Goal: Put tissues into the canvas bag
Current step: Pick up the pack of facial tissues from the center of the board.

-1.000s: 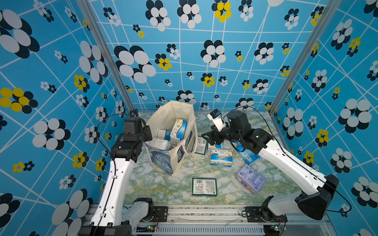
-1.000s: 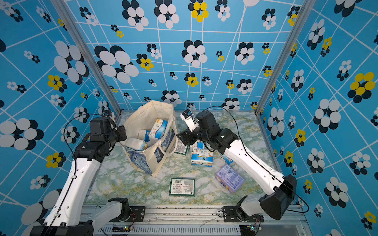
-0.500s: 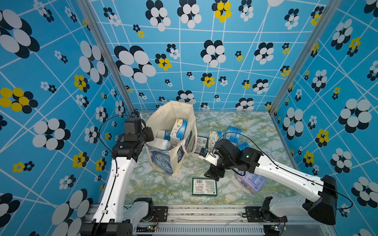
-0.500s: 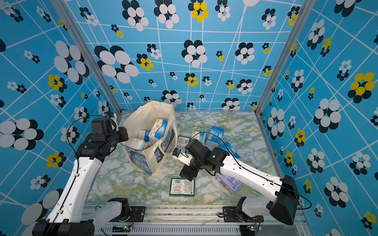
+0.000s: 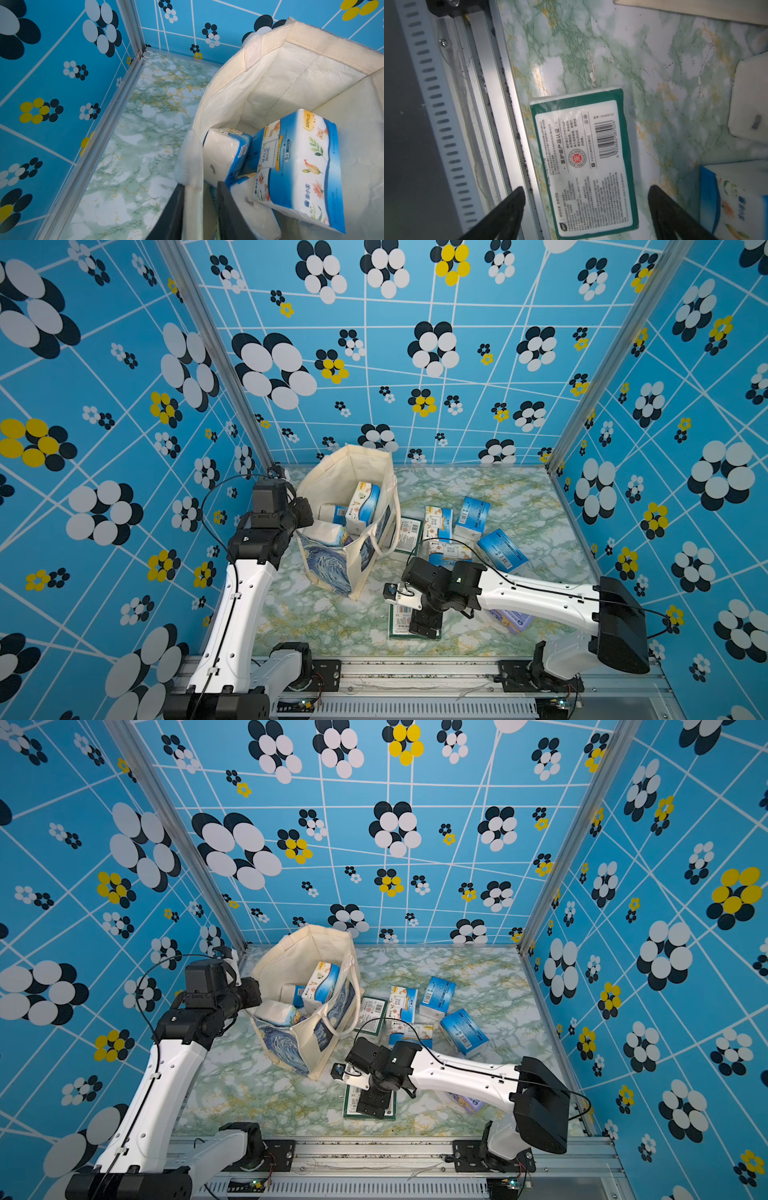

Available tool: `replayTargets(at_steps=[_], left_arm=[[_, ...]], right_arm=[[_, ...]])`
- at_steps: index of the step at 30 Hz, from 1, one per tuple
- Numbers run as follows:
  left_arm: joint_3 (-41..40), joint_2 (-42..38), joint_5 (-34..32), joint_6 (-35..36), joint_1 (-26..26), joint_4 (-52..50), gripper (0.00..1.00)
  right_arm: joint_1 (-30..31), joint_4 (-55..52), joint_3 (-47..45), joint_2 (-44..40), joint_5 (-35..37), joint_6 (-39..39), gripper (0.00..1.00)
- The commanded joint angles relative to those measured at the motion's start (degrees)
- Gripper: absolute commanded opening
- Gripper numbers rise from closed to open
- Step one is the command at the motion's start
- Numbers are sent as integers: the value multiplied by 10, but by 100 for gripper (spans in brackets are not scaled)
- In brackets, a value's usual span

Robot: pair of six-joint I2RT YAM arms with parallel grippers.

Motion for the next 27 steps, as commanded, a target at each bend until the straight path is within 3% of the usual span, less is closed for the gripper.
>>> replayTargets(at_steps=[1, 23, 27], left_arm=[[-9, -10, 13, -6, 4, 15, 29], [-6, -5, 22, -5, 4, 24, 29], [-5, -5, 24, -4, 4, 25, 29]], right_arm=[[4, -2, -3, 9, -5, -11, 97], [21, 1, 41, 135, 49, -41, 99], [24, -12, 55, 157, 43, -40, 94]])
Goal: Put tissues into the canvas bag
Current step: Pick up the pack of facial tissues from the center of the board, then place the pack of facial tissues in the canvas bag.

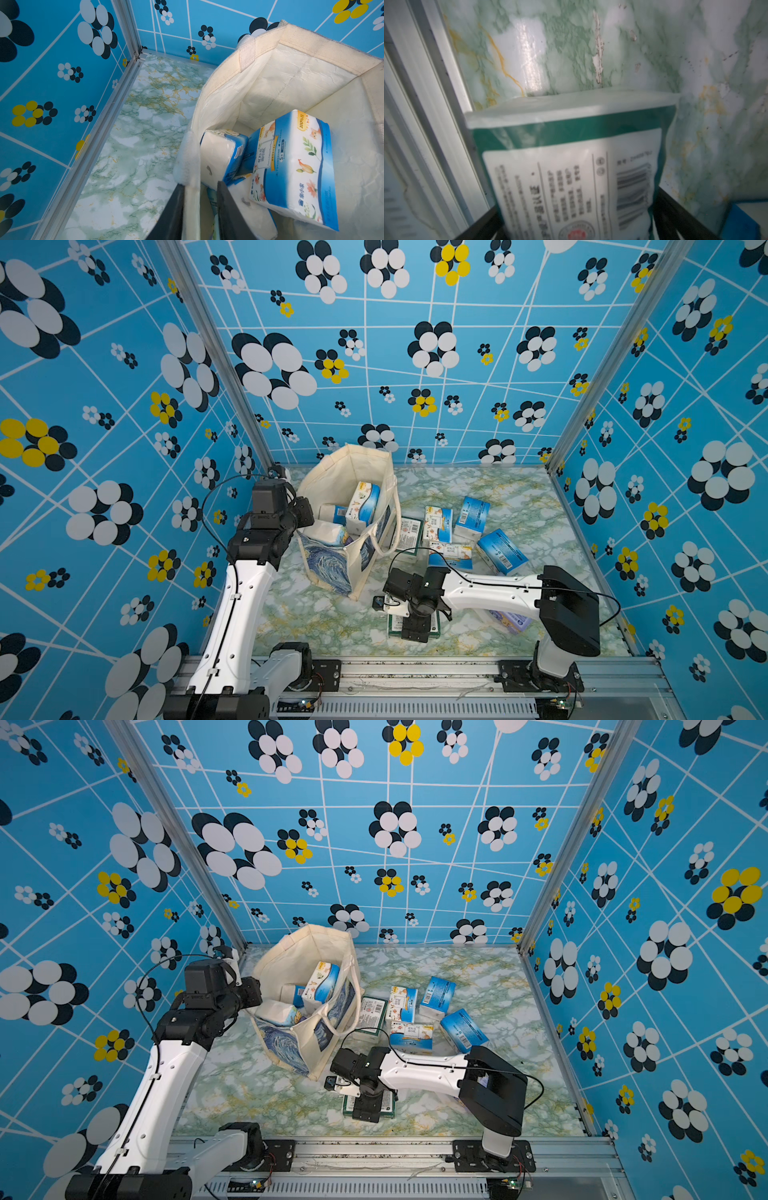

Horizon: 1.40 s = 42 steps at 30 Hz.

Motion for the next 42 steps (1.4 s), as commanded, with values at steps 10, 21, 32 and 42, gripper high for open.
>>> replayTargets(at_steps=[10, 21, 32, 42], left_arm=[[-1, 1, 15, -3, 4, 21, 29], [5, 4, 20, -1, 4, 20, 29], [0, 14, 35, -7, 3, 36, 29], [5, 14, 45, -6, -12, 36, 29]], right_arm=[[5, -79, 54, -1, -17, 8, 55], [-7, -109, 122, -159, 46, -5, 49], [-58, 126, 220, -250, 17, -48, 51], [-123, 283, 439, -35, 8, 44, 53]])
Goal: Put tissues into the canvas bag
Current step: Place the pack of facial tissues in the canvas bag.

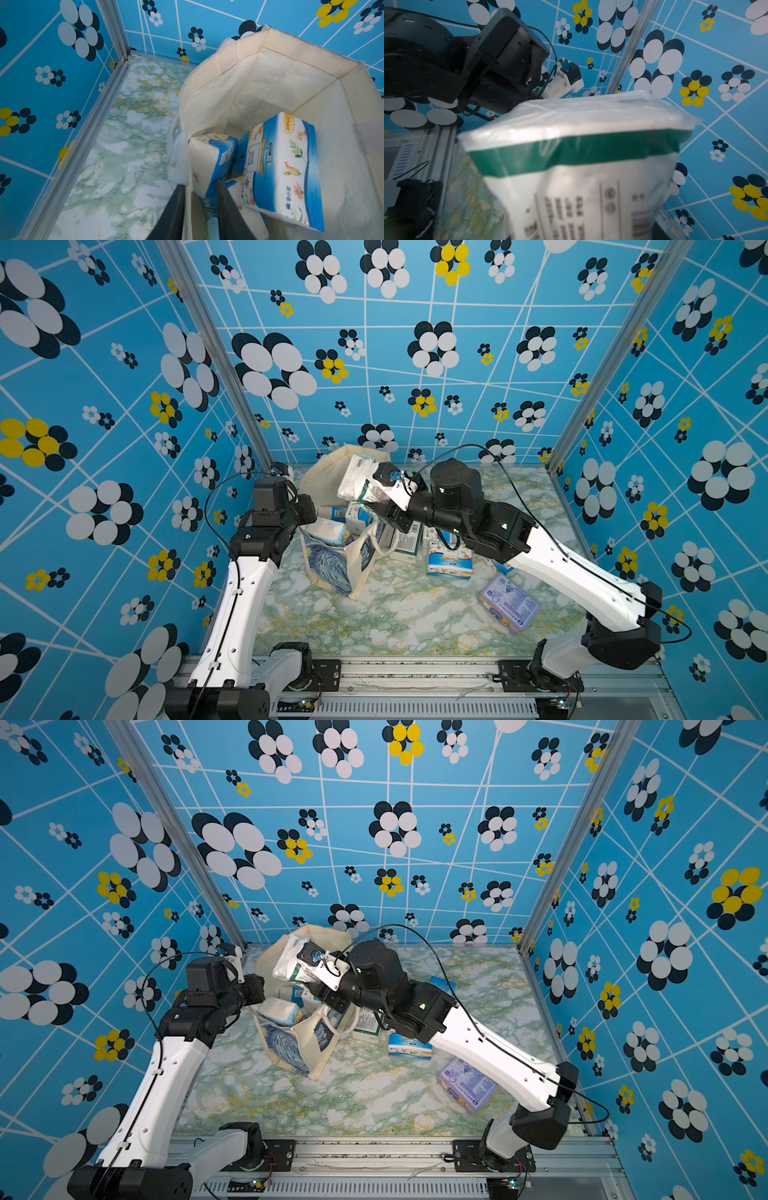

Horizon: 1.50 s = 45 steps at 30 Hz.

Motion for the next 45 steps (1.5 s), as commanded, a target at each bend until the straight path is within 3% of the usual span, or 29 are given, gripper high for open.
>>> replayTargets(at_steps=[1, 11, 16, 23, 37, 45], left_arm=[[6, 1, 15, 0, -12, 13, 29], [7, -6, 6, 5, -41, 12, 29], [7, -4, 3, 8, -44, 12, 29], [9, -5, -3, 13, -44, 10, 29], [12, -9, -16, 19, -44, 1, 29], [14, -9, -18, 22, -44, -4, 29]], right_arm=[[-30, 66, 73, 80, -19, 71, 53], [-88, 54, 319, 337, -44, 253, 56], [-105, 37, 403, 417, -73, 332, 57], [-109, 10, 411, 450, -55, 345, 64], [-134, 48, 415, 466, -190, 481, 80], [-138, 24, 414, 452, -188, 468, 97]])
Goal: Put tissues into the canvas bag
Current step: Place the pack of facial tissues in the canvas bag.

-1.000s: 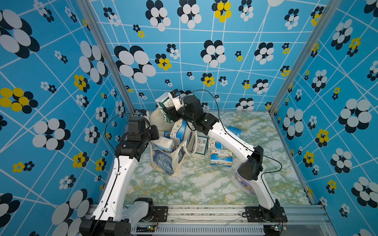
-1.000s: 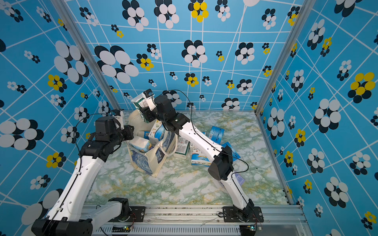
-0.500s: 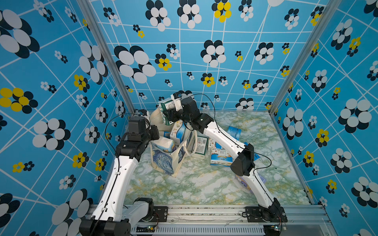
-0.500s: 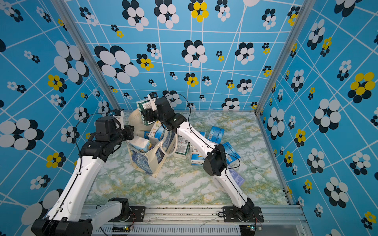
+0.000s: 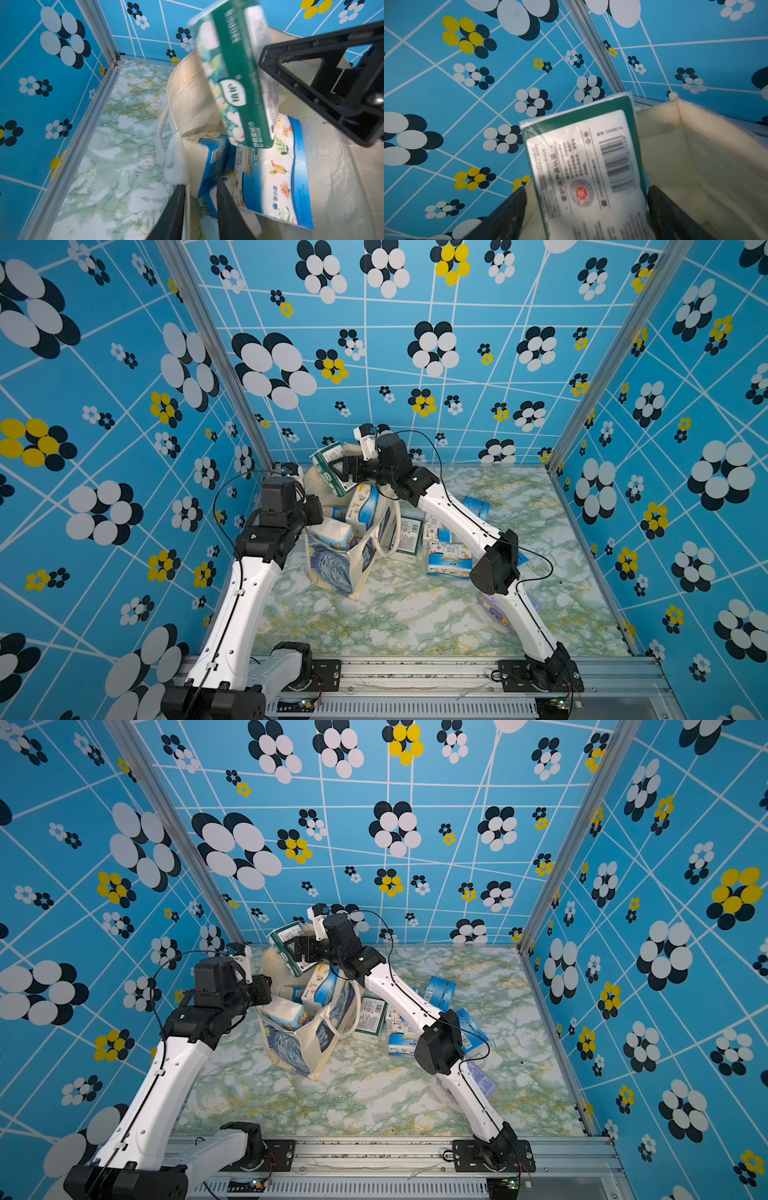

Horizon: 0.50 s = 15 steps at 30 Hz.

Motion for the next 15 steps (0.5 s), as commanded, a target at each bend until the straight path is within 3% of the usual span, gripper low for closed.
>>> replayTargets(at_steps=[1, 8, 11, 15], left_arm=[[14, -8, -6, 9, -6, -8, 29], [19, -14, -14, 16, -6, -7, 29], [21, -22, -15, 17, -5, -4, 29], [21, -36, -14, 20, -5, 2, 29]], right_arm=[[-3, -10, 16, -13, -16, 1, 97], [-6, -92, 13, -67, 22, -111, 94], [-5, -151, 8, -95, 72, -168, 94], [-5, -156, -88, -181, 128, -221, 92]])
